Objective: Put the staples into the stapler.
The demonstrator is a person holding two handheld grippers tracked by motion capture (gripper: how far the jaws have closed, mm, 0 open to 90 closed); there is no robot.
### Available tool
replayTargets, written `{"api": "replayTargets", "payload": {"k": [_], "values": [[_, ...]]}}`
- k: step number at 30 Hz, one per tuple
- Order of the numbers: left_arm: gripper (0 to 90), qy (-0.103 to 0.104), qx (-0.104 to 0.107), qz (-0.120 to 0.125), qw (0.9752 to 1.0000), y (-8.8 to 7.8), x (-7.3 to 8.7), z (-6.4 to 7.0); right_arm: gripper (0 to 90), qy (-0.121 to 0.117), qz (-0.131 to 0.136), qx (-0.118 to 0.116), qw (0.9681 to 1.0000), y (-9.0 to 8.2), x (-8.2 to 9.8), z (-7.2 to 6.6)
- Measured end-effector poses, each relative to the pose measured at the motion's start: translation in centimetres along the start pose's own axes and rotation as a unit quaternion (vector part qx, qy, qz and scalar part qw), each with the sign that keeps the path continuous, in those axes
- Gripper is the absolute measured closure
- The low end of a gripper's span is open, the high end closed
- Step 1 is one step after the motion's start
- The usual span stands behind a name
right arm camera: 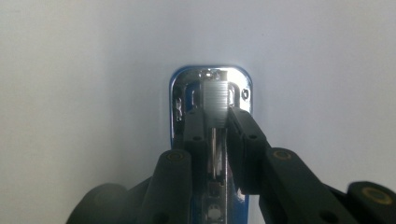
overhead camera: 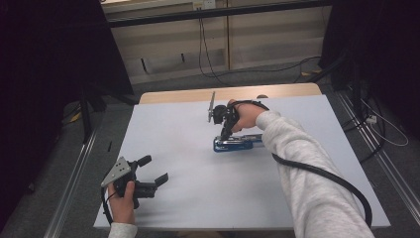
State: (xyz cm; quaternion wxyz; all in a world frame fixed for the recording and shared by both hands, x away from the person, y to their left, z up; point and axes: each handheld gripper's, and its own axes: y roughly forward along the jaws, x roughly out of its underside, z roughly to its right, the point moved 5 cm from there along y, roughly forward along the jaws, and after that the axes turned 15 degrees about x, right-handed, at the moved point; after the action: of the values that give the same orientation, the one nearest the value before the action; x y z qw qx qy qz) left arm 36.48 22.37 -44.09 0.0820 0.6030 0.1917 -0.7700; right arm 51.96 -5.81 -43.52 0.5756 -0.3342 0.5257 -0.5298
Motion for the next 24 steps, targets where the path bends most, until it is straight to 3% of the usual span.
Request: {"api": "replayTargets", "payload": {"k": [14,20,24], "values": [[2.1,0.001,0.003,-0.002,1.0,0.14,-0.01,0.02,77.8,-0.004,0.0,-0.001,1.0,0.39,-0.16,-0.08],[2.1,0.001,0.005,-0.005,1.0,0.29,0.03,0.01,66.7,0.016,0.01,0.003,0.9998,0.26,-0.41,-0.12],[2.1,-0.001,0.011,-0.009,0.9999,0.66,0.08,0.05,60.1,0.036,0.031,0.011,0.9988,-0.14,-0.19,0.08]]}}
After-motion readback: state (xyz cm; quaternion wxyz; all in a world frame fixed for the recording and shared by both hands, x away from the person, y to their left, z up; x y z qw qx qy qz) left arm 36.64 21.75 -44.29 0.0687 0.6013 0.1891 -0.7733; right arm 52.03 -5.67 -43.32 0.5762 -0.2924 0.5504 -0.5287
